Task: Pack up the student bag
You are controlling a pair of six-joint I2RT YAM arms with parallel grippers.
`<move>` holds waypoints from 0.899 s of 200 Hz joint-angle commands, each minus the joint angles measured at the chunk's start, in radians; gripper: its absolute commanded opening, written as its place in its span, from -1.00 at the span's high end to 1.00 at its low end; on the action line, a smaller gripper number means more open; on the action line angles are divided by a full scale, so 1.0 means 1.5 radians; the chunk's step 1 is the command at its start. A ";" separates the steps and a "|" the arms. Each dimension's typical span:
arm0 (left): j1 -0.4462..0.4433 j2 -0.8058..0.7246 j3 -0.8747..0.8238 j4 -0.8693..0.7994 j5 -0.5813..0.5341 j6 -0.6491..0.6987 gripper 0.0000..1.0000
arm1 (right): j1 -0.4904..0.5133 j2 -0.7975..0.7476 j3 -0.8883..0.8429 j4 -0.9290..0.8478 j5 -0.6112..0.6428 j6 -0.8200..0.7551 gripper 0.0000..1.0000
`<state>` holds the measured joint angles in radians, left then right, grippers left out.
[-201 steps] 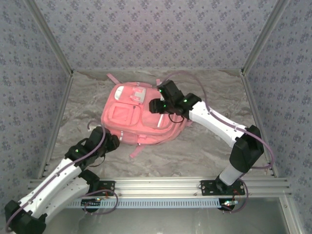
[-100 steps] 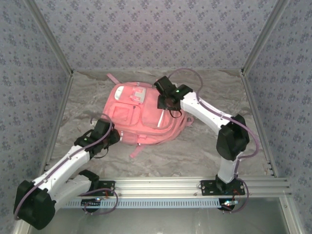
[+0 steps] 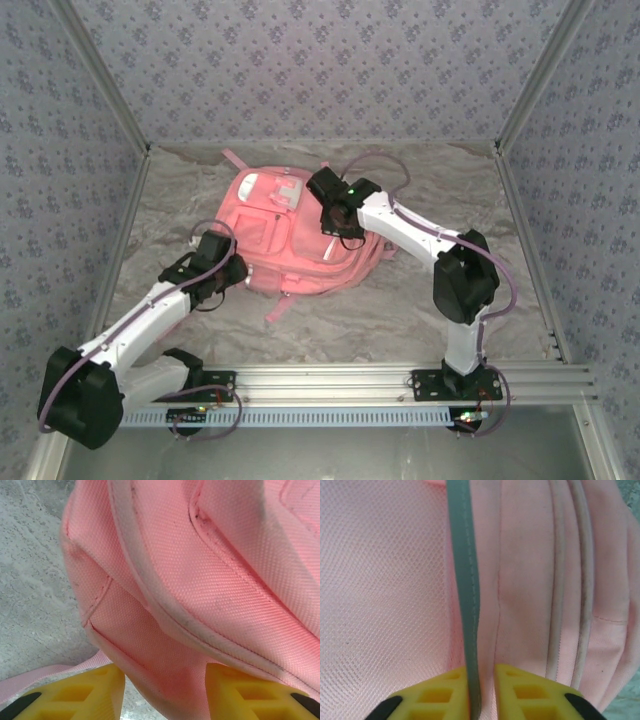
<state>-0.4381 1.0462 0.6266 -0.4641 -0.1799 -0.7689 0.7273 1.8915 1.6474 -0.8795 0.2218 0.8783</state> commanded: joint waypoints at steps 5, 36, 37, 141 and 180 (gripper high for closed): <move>0.002 -0.023 0.031 0.027 0.038 0.012 0.09 | 0.002 -0.006 -0.014 -0.001 -0.048 0.054 0.91; -0.017 -0.063 0.029 -0.016 0.070 0.010 0.05 | 0.001 -0.019 -0.014 0.010 -0.100 0.085 1.00; -0.018 -0.065 0.028 -0.018 0.070 0.010 0.05 | 0.000 -0.021 -0.015 0.011 -0.101 0.086 1.00; -0.213 -0.144 -0.112 0.048 0.057 0.014 -0.03 | -0.013 -0.084 0.011 0.049 -0.177 0.157 1.00; -0.270 -0.117 -0.101 0.082 -0.006 0.067 -0.10 | -0.013 -0.091 0.002 0.052 -0.183 0.166 1.00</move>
<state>-0.8124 0.8577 0.4511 -0.4129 -0.1184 -0.7315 0.7044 1.8042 1.6333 -0.8253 0.0021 1.0893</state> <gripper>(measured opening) 0.540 0.048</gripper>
